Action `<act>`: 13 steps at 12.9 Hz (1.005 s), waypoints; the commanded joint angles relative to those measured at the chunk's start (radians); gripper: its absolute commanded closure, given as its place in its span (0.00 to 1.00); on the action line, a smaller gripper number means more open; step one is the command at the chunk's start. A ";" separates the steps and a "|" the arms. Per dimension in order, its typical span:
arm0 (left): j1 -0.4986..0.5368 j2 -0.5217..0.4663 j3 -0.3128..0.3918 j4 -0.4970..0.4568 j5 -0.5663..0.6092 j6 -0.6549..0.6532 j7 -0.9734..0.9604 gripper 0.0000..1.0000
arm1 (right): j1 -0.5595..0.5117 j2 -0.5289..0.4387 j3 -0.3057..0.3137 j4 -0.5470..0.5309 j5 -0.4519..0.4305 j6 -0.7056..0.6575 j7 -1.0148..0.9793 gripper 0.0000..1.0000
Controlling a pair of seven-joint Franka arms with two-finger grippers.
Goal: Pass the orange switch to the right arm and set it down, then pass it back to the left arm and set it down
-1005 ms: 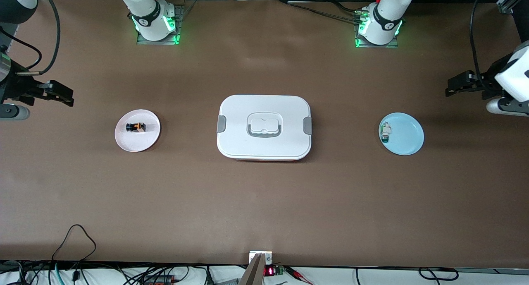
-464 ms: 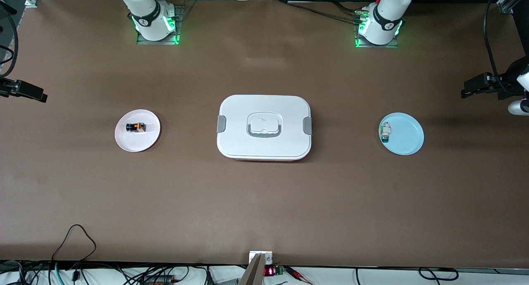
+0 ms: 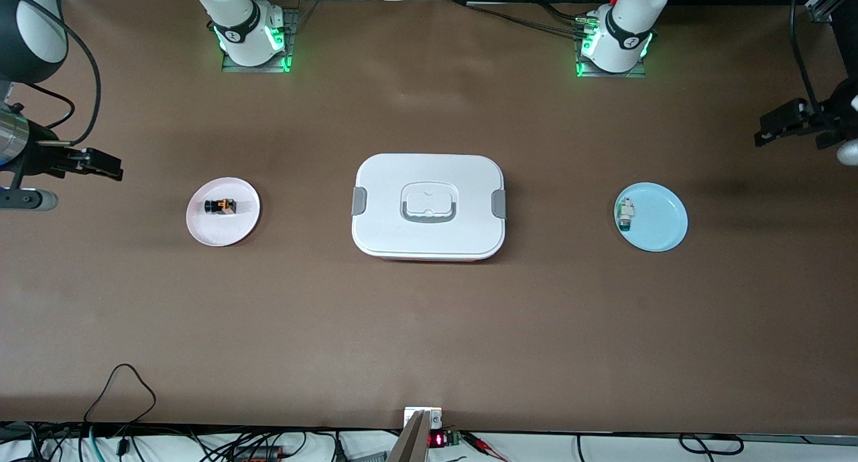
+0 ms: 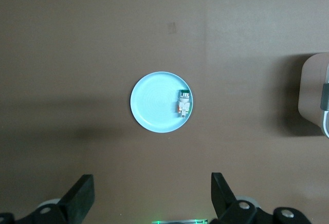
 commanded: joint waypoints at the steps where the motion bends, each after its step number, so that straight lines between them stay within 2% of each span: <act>1: 0.007 -0.043 -0.012 -0.070 0.023 0.038 0.019 0.00 | 0.012 -0.155 -0.013 -0.200 0.002 0.104 0.002 0.00; 2: 0.007 -0.052 -0.012 -0.079 0.020 0.038 0.016 0.00 | 0.009 -0.213 -0.013 -0.295 0.002 0.176 0.000 0.00; 3: 0.007 -0.052 -0.012 -0.084 0.020 0.040 0.018 0.00 | 0.007 -0.229 -0.014 -0.313 0.002 0.180 0.000 0.00; 6: 0.004 -0.044 -0.012 -0.084 0.023 0.075 0.039 0.00 | 0.009 -0.209 -0.013 -0.275 0.002 0.124 0.002 0.00; 9: 0.004 -0.041 -0.012 -0.081 0.023 0.080 0.061 0.00 | -0.002 -0.142 -0.016 -0.154 0.012 0.114 -0.012 0.00; 13: 0.001 -0.006 -0.013 -0.038 0.017 0.074 0.062 0.00 | 0.001 -0.115 -0.016 -0.123 0.013 0.121 0.003 0.00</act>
